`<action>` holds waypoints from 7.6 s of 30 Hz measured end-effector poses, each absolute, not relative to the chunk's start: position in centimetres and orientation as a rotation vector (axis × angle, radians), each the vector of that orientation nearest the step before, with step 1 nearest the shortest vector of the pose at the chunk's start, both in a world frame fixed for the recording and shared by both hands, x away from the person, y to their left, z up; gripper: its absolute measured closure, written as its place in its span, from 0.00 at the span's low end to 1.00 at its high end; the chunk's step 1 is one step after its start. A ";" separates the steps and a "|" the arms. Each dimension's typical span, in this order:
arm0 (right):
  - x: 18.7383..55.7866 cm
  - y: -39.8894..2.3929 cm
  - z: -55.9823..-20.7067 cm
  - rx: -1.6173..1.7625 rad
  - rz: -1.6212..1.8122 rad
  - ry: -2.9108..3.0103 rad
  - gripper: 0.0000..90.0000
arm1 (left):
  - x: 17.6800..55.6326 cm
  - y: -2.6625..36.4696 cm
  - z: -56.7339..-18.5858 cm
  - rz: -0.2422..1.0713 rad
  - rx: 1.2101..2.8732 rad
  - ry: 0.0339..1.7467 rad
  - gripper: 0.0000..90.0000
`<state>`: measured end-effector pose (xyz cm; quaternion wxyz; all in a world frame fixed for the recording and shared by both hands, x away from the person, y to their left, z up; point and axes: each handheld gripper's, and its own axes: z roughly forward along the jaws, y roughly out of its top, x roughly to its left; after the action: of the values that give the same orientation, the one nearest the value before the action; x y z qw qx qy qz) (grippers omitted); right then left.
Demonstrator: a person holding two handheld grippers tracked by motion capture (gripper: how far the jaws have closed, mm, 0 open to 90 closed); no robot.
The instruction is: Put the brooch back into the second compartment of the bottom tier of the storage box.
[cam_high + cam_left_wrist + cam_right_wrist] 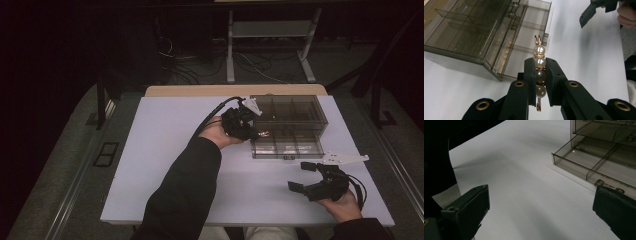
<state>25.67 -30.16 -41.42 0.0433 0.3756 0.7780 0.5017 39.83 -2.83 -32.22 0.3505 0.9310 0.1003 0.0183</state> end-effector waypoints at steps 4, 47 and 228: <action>25.7 -30.2 -41.4 1.148 1.535 2.379 0.01 | 40.2 -3.6 -32.2 0.046 2.392 0.263 0.88; 25.7 -29.9 -41.2 1.142 1.561 2.379 0.01 | 42.0 -9.0 -36.5 0.022 2.297 0.319 0.88; 25.7 -29.5 -41.6 1.138 1.523 2.423 0.01 | 30.0 12.4 -39.0 0.108 2.015 0.604 0.00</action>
<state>25.71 -29.48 -41.58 0.0312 0.3692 0.7864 0.4942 29.97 12.42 -38.97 0.4948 0.8313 0.2494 0.0446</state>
